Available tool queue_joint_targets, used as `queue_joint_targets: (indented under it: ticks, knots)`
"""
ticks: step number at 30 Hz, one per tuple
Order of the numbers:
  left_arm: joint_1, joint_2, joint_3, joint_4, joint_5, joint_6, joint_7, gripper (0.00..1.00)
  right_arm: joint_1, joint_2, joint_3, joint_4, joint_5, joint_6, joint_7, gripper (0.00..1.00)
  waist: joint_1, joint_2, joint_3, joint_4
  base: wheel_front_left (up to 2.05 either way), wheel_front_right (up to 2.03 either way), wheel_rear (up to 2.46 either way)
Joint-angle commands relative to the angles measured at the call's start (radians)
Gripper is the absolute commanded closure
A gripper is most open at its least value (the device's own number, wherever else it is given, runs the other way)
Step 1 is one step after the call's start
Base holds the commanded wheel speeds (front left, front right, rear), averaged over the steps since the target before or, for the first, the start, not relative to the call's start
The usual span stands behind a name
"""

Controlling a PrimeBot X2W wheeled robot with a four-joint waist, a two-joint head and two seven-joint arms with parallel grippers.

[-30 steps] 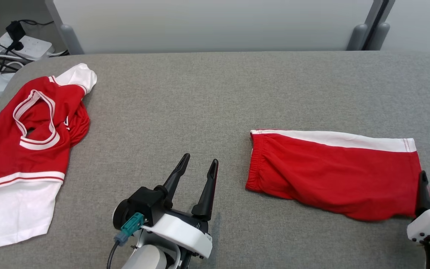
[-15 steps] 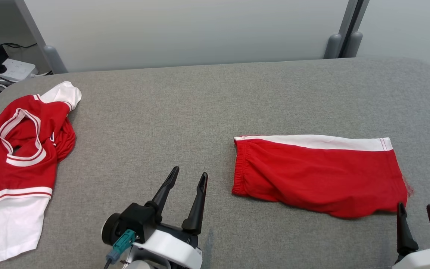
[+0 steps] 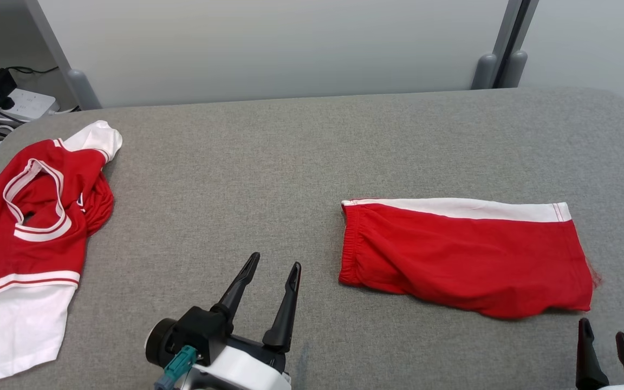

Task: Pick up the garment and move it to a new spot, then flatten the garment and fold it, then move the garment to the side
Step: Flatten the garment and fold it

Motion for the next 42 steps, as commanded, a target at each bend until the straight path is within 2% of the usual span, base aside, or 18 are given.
queue_joint_targets:
  ticks: [1, 3, 7, 16, 20, 32, 33, 34, 35, 36, 42]
  knots:
    - [-0.02, 0.001, 0.031, -0.03, 0.014, -0.004, -0.01, 0.0, -0.034, -0.012, 0.023, -0.006, 0.048, 0.003, -0.01, 0.0, 0.0, -0.0001, 0.001, 0.002, 0.0, 0.0, 0.0]
    - [-0.022, 0.001, 0.028, -0.03, 0.019, -0.006, -0.01, 0.0, -0.057, -0.006, 0.027, 0.017, 0.175, 0.003, 0.007, 0.0, 0.0, -0.0001, 0.004, 0.007, 0.0, 0.0, 0.0]
    - [-0.028, 0.001, 0.018, -0.028, 0.029, -0.007, -0.01, 0.0, -0.093, -0.018, 0.021, 0.055, 0.346, 0.003, 0.047, 0.0, 0.0, -0.0001, 0.01, 0.022, 0.0, 0.0, 0.0]
    - [-0.043, 0.001, -0.015, -0.028, 0.046, -0.005, -0.01, 0.0, -0.181, -0.061, -0.026, 0.182, 0.607, 0.003, 0.13, 0.0, 0.0, -0.0001, 0.03, 0.062, 0.0, 0.0, 0.0]
    - [-0.051, 0.001, -0.023, -0.027, 0.049, -0.007, -0.01, 0.0, -0.232, -0.079, -0.023, 0.251, 0.657, 0.003, 0.164, 0.0, 0.0, -0.0001, 0.043, 0.077, 0.0, 0.0, 0.0]
    - [-0.076, 0.001, -0.043, -0.03, 0.035, -0.005, -0.01, 0.0, -0.368, -0.131, -0.024, 0.453, 0.717, 0.003, 0.17, 0.0, 0.0, -0.0001, 0.081, 0.125, 0.0, 0.0, 0.0]
    - [-0.077, 0.001, -0.042, -0.03, 0.036, -0.005, -0.01, 0.0, -0.377, -0.136, -0.017, 0.461, 0.718, 0.003, 0.173, 0.14, 0.0, -0.0001, 0.086, 0.126, 0.0, 0.0, 0.0]
    - [-0.078, 0.001, -0.04, -0.03, 0.036, -0.005, -0.01, 0.0, -0.384, -0.14, -0.01, 0.469, 0.719, 0.003, 0.176, 0.53, 0.0, -0.0001, 0.089, 0.127, 0.0, 0.0, 0.0]
    - [-0.079, 0.001, -0.039, -0.03, 0.037, -0.005, -0.01, 0.0, -0.392, -0.144, -0.006, 0.477, 0.722, 0.003, 0.177, 0.66, 0.0, -0.0001, 0.092, 0.127, 0.0, 0.0, 0.0]
    - [-0.08, 0.001, -0.038, -0.03, 0.037, -0.005, -0.01, 0.0, -0.399, -0.149, 0.002, 0.483, 0.72, 0.003, 0.174, 1.0, 0.0, -0.0001, 0.095, 0.128, 0.0, 0.0, 0.0]
    - [-0.088, 0.001, -0.034, -0.028, 0.036, -0.005, -0.01, 0.0, -0.425, -0.184, 0.034, 0.458, 0.721, 0.003, 0.116, 1.0, 0.0, -0.0001, 0.095, 0.131, 0.0, 0.0, 0.0]
